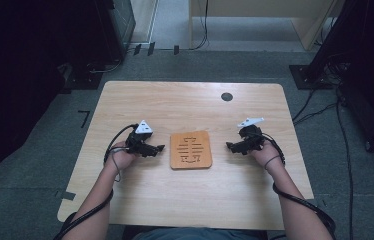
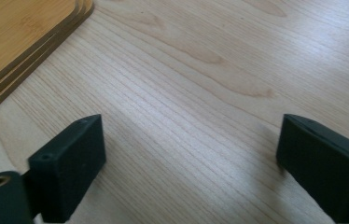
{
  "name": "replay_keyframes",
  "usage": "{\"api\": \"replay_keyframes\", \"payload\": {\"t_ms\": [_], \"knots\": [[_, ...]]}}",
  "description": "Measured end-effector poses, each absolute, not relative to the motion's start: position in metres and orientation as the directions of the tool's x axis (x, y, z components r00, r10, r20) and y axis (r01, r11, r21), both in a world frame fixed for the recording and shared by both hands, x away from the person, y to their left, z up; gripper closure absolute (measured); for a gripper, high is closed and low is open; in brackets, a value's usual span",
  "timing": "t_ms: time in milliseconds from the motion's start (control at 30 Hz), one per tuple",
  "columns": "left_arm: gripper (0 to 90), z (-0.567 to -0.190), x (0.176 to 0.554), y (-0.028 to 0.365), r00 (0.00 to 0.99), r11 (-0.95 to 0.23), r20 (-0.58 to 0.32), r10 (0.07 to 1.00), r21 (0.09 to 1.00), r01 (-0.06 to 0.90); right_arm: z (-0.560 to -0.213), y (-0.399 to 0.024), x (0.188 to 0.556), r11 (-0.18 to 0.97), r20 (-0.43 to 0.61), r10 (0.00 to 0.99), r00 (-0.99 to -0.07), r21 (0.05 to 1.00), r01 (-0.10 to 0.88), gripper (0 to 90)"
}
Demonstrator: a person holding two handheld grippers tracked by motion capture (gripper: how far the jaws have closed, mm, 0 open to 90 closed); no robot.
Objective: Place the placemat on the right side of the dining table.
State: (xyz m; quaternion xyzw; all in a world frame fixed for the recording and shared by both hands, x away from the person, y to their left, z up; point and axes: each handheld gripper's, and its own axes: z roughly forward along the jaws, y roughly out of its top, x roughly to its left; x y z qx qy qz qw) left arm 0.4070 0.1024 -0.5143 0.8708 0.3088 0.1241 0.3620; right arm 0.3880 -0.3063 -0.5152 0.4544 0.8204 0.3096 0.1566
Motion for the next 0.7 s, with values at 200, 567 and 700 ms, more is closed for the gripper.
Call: {"api": "replay_keyframes", "payload": {"t_ms": [200,567,700], "knots": [[18.3,-0.5154,0.4062,0.1022,0.768,-0.526,-0.018,0.641,0.718,0.456,-0.5197,-0.3017,0.3880,0.391,0.028,0.838,-0.545,0.665,0.636,0.0],[16.2,-0.5178,0.4047,0.1002,0.760,-0.515,-0.009,0.650,0.730,0.449,-0.5246,-0.3021,0.3913,0.370,0.028,0.835,-0.550,0.711,0.599,0.0],[15.8,-0.5179,0.4042,0.0990,0.754,-0.512,-0.008,0.657,0.729,0.454,-0.5246,-0.3006,0.3929,0.363,0.028,0.841,-0.540,0.711,0.602,0.0]]}}
